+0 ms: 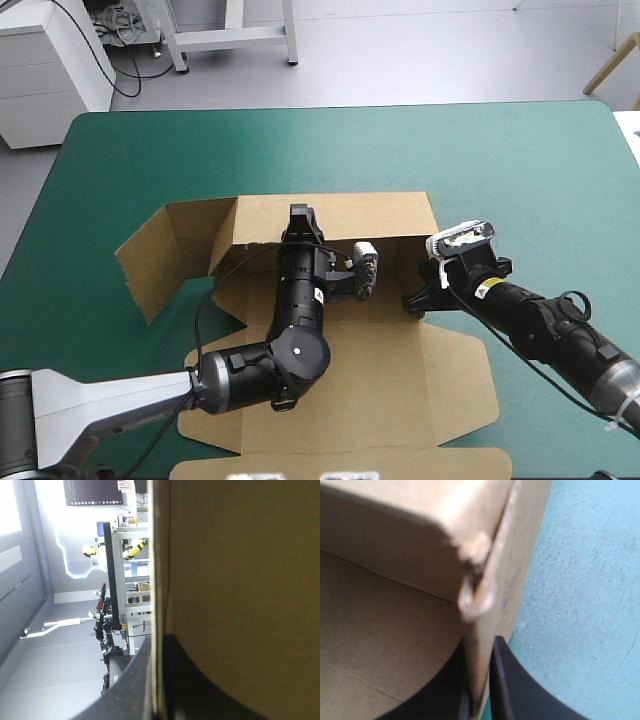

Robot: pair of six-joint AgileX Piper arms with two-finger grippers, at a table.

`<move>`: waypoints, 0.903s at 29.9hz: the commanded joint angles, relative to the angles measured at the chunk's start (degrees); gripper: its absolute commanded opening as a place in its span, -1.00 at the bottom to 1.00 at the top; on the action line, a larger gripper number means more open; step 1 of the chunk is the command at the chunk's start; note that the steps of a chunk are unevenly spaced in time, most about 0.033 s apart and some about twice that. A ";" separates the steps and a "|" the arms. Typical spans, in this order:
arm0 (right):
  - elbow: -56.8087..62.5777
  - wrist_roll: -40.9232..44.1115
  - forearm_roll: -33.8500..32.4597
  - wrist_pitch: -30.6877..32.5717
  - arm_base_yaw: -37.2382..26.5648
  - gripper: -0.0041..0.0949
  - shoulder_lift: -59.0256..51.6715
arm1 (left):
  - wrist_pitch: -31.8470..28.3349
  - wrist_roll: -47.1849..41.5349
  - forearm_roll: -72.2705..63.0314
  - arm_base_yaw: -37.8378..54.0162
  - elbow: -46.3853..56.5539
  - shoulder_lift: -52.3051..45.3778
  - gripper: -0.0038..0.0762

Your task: Fold the box

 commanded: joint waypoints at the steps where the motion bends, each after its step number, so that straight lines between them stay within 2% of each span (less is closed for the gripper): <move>1: -1.70 -1.13 0.58 -3.74 0.34 -0.94 -1.34 | -0.67 -1.19 4.76 -0.33 -1.52 -2.41 -0.89; 3: -1.70 -1.13 0.58 -3.74 0.34 -0.94 -1.34 | -1.00 -1.19 4.47 -0.33 -1.52 -2.41 -0.75; 5: -1.70 -2.03 0.58 -3.74 0.34 -0.94 -1.34 | -1.06 -1.19 4.33 -0.33 -1.52 -2.41 -0.50; 9: -1.70 -3.12 0.58 -3.74 0.34 -0.94 -1.34 | -0.82 -2.61 5.48 -0.33 -1.64 -2.41 0.25; 12: -1.70 -3.23 0.58 -3.74 0.34 -0.94 -1.34 | 0.21 -5.02 6.03 -0.33 -1.64 -2.41 0.49; 19: -2.14 -2.03 0.58 -8.69 0.34 -0.93 -0.82 | 5.64 -5.02 8.90 -1.73 -1.64 -2.41 0.50; 23: -5.99 -1.20 -0.64 -7.94 -0.47 -0.94 3.14 | 7.51 -5.02 8.51 -4.58 -1.64 -2.41 0.49; 27: -11.48 0.06 -0.64 -5.19 -4.14 -0.93 9.39 | 7.51 -5.02 7.44 -7.70 -1.64 -2.41 0.49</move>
